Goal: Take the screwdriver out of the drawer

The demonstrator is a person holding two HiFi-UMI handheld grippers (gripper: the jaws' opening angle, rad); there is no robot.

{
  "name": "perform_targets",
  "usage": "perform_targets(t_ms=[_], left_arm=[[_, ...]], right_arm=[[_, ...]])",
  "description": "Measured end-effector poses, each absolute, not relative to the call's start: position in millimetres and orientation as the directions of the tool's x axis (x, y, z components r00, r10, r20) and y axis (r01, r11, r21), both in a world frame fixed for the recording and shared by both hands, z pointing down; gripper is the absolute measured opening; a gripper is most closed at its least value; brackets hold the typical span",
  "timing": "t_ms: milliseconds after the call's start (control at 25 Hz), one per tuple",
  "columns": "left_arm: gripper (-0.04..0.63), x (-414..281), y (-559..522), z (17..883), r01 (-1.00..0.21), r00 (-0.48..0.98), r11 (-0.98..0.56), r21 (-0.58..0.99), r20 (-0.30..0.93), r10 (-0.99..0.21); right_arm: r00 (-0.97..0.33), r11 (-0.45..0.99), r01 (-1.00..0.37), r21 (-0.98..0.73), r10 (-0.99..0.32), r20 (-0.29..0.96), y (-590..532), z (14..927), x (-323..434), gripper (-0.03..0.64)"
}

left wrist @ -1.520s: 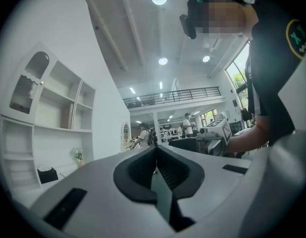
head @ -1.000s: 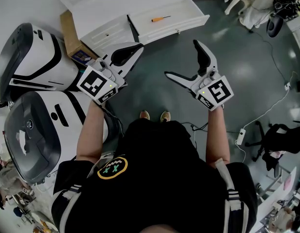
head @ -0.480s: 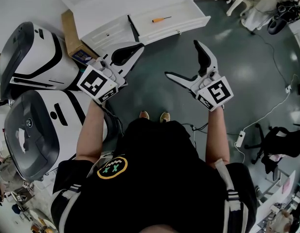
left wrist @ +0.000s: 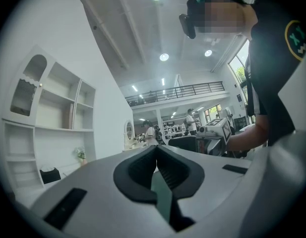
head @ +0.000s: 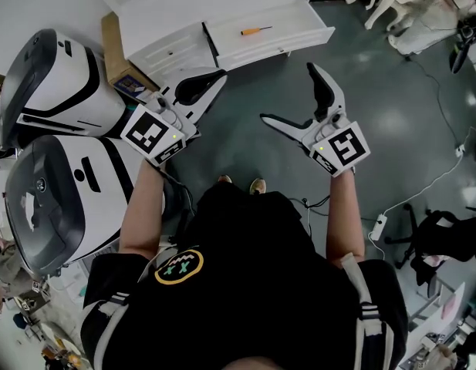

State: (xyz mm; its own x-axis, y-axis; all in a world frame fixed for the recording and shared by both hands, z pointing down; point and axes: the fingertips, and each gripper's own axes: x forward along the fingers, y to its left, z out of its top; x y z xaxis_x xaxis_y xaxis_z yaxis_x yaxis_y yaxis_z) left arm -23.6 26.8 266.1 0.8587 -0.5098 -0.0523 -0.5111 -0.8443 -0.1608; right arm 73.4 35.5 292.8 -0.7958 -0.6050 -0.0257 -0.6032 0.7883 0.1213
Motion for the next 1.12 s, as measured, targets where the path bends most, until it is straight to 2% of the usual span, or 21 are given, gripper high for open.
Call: perform_targets(t_ms=[520,1120], left_arm=[[0.02,-4.1,-0.6,277.2,-0.53,0.847,-0.834,-0.153,-0.039,-0.531],[0.02,-8.3,-134.8,299.7,-0.504,0.861,-0.847,-0.166,-0.025,-0.508]], right_arm=[[-0.793,0.787,-0.608,0.1,-0.609,-0.024,-0.5,306.9,102.0,0.583],[-0.776,0.774,-0.627,0.089,-0.63,0.018,-131.4,329.1,96.6,0.583]])
